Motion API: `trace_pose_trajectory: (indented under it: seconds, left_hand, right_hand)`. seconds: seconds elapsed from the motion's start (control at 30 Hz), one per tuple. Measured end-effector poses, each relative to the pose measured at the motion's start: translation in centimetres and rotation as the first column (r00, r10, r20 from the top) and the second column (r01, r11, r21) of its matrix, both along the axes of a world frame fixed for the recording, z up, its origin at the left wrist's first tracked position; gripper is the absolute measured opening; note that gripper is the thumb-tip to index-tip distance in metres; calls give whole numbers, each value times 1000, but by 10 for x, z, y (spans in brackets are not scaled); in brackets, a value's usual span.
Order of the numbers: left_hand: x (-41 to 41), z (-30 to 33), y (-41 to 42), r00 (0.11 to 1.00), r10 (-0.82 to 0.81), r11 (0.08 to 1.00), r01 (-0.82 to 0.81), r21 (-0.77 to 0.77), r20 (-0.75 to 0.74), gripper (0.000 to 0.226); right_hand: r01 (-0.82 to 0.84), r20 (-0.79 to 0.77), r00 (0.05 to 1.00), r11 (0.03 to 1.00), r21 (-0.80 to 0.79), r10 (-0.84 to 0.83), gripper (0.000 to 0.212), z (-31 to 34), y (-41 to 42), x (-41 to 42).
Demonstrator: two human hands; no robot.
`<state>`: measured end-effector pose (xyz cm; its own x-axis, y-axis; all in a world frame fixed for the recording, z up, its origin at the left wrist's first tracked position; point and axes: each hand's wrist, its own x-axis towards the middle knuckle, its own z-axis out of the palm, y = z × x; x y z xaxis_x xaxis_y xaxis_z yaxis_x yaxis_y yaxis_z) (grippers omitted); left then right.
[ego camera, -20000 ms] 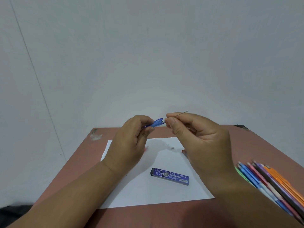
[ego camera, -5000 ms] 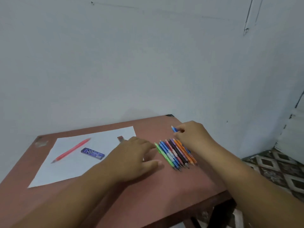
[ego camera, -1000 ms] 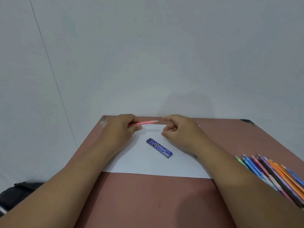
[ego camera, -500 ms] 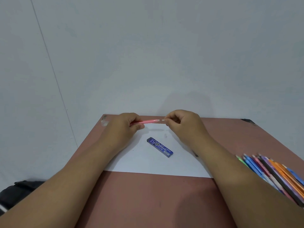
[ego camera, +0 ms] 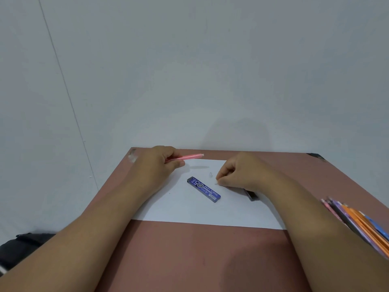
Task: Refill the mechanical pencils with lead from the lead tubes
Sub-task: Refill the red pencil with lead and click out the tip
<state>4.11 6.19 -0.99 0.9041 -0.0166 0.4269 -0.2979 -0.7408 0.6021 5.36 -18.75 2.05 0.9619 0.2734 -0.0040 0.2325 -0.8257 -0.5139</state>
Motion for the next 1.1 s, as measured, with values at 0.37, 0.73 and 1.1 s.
trace_pose_trajectory:
  seconds: [0.37,0.73,1.1]
  left_hand:
    - [2,0,-7,998,-40,999,39,10,48,10]
    - [6,0,-5,991,-7,1000,7,5,137,12]
    - [4,-4,-5,1000,-24,999,23,42,7,13]
  right_hand:
    - [-64,259,964,897,437,-57,14,-10,21,2]
    - [-9,240,958,817,577,-159,6,-8,23,4]
    - [155,208,955,952,265,-213,39,-27,5,32]
